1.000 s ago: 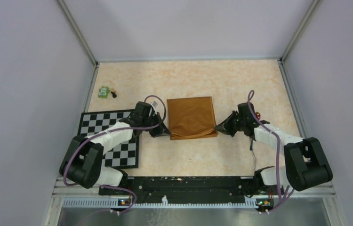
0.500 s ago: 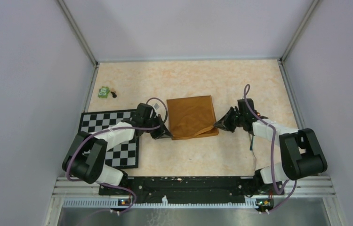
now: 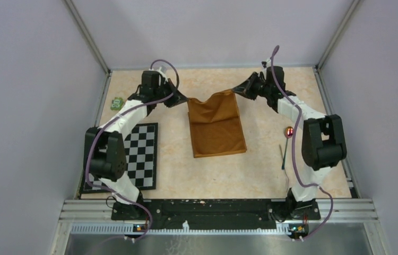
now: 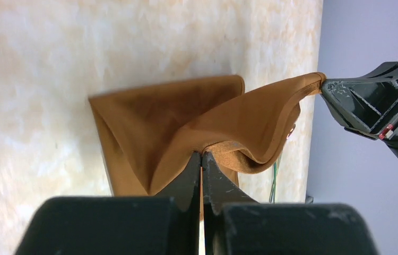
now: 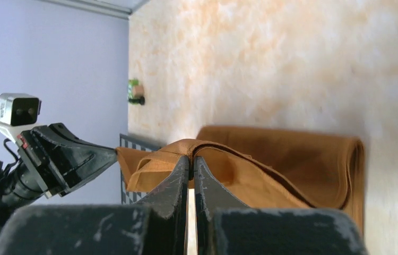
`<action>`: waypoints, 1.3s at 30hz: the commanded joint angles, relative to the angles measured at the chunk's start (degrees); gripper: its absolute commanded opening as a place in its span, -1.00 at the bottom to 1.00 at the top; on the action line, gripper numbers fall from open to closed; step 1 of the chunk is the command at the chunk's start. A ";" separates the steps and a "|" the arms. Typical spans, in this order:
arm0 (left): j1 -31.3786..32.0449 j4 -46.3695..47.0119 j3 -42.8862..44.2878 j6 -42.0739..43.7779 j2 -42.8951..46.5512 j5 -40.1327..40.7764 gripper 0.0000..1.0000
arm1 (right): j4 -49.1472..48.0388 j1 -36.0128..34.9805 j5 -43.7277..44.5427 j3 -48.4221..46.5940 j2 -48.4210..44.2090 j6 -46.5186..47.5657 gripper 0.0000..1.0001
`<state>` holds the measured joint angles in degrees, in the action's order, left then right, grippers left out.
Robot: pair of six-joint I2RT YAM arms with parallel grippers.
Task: Fold the napkin into a case and place the utensils inside
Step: Smooth out the square-folded napkin at the center of the board.
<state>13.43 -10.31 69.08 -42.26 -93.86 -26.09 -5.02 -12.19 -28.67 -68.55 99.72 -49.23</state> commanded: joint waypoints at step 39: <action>6.93 2.33 -14.88 3.85 13.86 -8.09 -1.00 | -3.50 1.36 -14.27 13.52 -6.54 4.59 -1.00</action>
<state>18.02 -8.99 58.83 -37.08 -82.83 -34.87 -7.75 -11.33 -41.21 -58.28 98.00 -47.29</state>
